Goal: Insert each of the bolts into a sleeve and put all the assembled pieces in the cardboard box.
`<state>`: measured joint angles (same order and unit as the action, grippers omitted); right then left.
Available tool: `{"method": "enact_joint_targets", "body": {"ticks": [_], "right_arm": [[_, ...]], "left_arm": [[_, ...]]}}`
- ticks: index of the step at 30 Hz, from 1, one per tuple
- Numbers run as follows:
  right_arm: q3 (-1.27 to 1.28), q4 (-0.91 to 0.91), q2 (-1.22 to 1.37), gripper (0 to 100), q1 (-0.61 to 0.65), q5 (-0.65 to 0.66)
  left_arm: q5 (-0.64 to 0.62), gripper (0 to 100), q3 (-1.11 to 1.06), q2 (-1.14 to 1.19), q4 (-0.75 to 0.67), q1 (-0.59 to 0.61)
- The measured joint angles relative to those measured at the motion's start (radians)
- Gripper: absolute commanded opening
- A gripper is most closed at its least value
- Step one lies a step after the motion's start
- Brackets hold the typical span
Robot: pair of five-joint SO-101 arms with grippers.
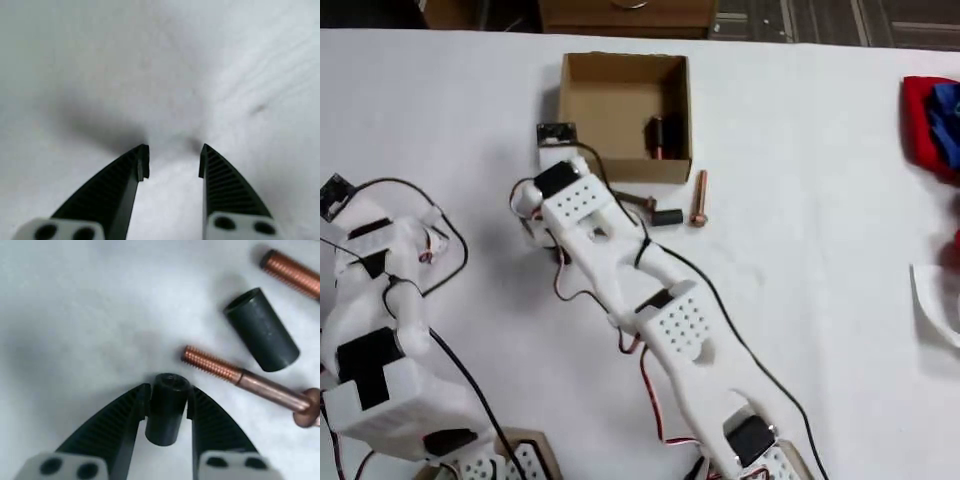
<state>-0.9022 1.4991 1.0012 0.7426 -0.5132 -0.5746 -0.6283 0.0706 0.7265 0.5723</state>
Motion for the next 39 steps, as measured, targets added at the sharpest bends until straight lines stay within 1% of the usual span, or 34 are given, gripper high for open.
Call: {"method": "enact_joint_targets", "body": {"ticks": [1, 3, 4, 10, 12, 14, 17, 21, 24, 26, 28, 31, 34, 39], "right_arm": [[-0.002, 0.011, 0.0, 2.1, -0.005, 0.0], [-0.002, 0.029, 0.003, 2.6, -0.026, 0.014], [-0.002, 0.041, 0.003, 2.0, -0.037, 0.048], [-0.04, 0.153, -0.005, 2.3, -0.071, 0.399], [-0.069, 0.21, -0.032, 2.3, -0.084, 0.5], [-0.107, 0.236, -0.097, 2.3, -0.104, 0.56], [-0.127, 0.244, -0.25, 2.3, -0.16, 0.589], [-0.034, 0.245, -0.465, 2.3, -0.275, 0.597], [0.152, 0.245, -0.647, 2.3, -0.382, 0.597], [0.315, 0.245, -0.784, 2.3, -0.462, 0.603], [0.486, 0.245, -0.931, 2.3, -0.534, 0.606], [0.703, 0.247, -1.148, 2.3, -0.635, 0.628], [0.864, 0.247, -1.335, 2.3, -0.707, 0.704], [1.037, 0.247, -1.56, 2.3, -0.815, 0.784]], "left_arm": [[0.0, 18, 0.0, 0.0, 0.0, 0.0], [0.0, 18, 0.0, 0.0, 0.0, 0.0], [0.0, 18, 0.0, 0.0, 0.0, 0.0], [0.037, 18, 0.0, 0.0, 0.0, 0.0], [0.074, 18, 0.005, 0.0, 0.0, -0.006], [0.137, 18, 0.025, 0.002, 0.003, -0.037], [0.288, 18, 0.084, 0.002, 0.072, -0.129], [0.559, 18, 0.244, 0.005, 0.278, -0.318], [0.79, 18, 0.385, 0.005, 0.44, -0.451], [0.942, 18, 0.463, 0.005, 0.52, -0.52], [1.083, 18, 0.506, 0.005, 0.56, -0.575], [1.267, 18, 0.52, 0.014, 0.568, -0.654], [1.378, 18, 0.54, 0.063, 0.568, -0.709], [1.433, 18, 0.647, 0.221, 0.568, -0.749]]}}
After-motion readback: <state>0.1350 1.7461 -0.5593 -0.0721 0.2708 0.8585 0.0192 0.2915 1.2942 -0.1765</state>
